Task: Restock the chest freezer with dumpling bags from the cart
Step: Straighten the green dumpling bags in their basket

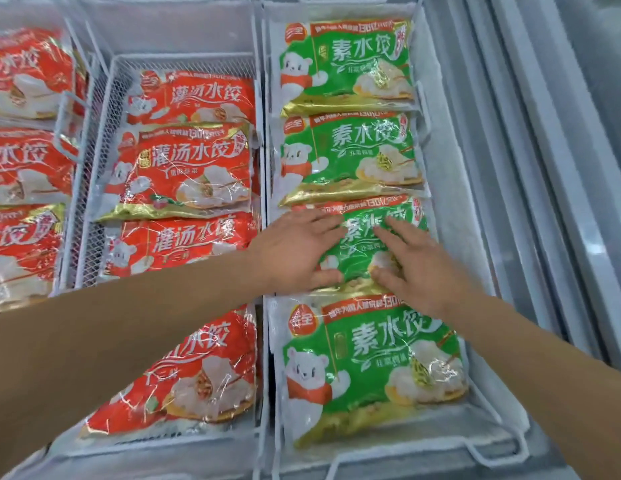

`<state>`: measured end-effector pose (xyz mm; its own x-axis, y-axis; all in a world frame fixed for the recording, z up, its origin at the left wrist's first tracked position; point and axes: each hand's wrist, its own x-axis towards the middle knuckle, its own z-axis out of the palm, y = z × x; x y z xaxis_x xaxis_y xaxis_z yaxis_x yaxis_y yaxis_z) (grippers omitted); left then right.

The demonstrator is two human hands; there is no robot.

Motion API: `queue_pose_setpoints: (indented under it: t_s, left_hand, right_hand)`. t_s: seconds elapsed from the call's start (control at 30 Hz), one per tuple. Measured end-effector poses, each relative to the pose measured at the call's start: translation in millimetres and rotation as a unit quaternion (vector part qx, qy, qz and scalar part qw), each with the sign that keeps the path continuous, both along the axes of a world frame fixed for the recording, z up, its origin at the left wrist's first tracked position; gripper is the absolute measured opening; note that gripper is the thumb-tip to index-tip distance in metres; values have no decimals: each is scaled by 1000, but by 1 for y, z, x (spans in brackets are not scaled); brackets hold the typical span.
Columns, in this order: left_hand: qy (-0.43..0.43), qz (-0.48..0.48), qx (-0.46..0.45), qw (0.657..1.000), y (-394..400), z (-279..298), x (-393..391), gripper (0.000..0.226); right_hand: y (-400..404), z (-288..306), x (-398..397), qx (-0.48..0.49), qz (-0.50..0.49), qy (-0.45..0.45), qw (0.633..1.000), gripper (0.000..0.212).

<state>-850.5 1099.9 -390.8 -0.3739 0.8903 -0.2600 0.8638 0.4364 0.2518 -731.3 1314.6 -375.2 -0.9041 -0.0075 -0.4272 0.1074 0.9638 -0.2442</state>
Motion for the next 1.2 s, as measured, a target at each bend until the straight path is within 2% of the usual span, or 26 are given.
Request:
queue_pose_setpoints:
  t_s: [0.1,0.2,0.3,0.47,0.63,0.8,0.83,0.9,1.0,1.1,1.2]
  left_hand:
    - [30,-16,-110,993,-7,-8,-8,84]
    - [25,7,-145,989,-1,-4,-33,81]
    - [30,-9,-173,984,0,1,-38,82]
    - [-15,23,-131,991,-8,-10,10,79]
    - [-23,71,-111,991,-6,-4,14,78]
    - [-17,85,-50,995,-9,10,50,90]
    - [-12,75,-51,996,-11,11,59,92]
    - [-1,43,-48,998,-15,9,80,92]
    - [10,-3,-92,996,-17,4,111,98]
    - [12,24,-113,993,-14,3,127,103]
    - [3,37,-114,993,-11,5,129,101]
  right_hand:
    - [-5,-9,-5,33,-3,-9,999,73]
    - [-12,-14,-23,38,-41,-9,998,71]
    - [-16,-15,-22,39,-42,-23,998,72]
    - [-8,-18,5,17,-23,-11,1000,73]
    - [-5,-16,-2,15,-8,-13,1000,75]
    - [-10,2,27,-52,-103,106,988,65]
    - [-12,5,40,-48,-92,116,988,66]
    - [-15,6,68,-34,-26,91,995,71]
    - [-15,4,94,-26,59,-2,998,88]
    - [-12,6,101,1,86,-57,995,95]
    - [-15,8,105,-26,73,-77,994,98]
